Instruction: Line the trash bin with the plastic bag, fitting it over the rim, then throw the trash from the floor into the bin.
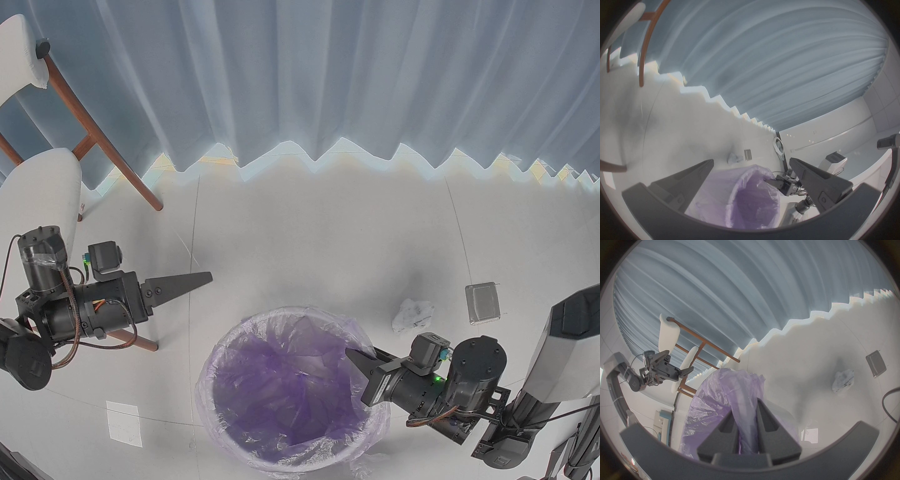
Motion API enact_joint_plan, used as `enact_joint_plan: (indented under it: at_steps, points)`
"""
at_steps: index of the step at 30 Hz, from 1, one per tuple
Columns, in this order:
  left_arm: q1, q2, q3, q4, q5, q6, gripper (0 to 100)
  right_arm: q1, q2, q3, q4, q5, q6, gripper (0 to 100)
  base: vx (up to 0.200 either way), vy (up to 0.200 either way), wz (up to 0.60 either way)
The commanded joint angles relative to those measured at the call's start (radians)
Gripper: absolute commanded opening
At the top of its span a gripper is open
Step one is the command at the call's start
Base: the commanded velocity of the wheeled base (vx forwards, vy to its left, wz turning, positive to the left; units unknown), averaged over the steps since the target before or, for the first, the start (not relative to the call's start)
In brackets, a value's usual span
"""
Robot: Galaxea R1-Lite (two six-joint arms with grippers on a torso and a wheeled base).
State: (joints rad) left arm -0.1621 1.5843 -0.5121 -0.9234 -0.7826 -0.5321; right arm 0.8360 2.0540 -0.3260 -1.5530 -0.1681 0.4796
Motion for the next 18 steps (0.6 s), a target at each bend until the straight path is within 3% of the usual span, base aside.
enact_joint_plan:
  at_steps: [1, 4, 5, 12, 18]
  points:
    - [-0.109, -0.061, -0.221, 0.356, 0.175, 0.113, 100, 0.008, 0.011, 0.001, -0.016, -0.027, -0.032, 0, 0.0, 0.0, 0.0]
    - [-0.158, -0.061, -0.282, 0.532, 0.39, 0.273, 100, 0.008, 0.009, 0.002, -0.016, -0.028, -0.039, 0, 0.0, 0.0, 0.0]
    - [-0.163, -0.061, -0.282, 0.554, 0.425, 0.314, 100, 0.008, 0.009, 0.002, -0.016, -0.028, -0.041, 0, 0.0, 0.0, 0.0]
    - [-0.218, -0.061, -0.224, 0.569, 0.503, 0.509, 100, 0.006, 0.021, 0.001, -0.016, -0.028, -0.041, 0, 0.0, 0.0, 0.0]
    - [-0.3, -0.046, -0.147, 0.568, 0.563, 0.547, 100, 0.006, 0.028, -0.001, -0.016, -0.039, -0.042, 0, 0.0, 0.0, 0.0]
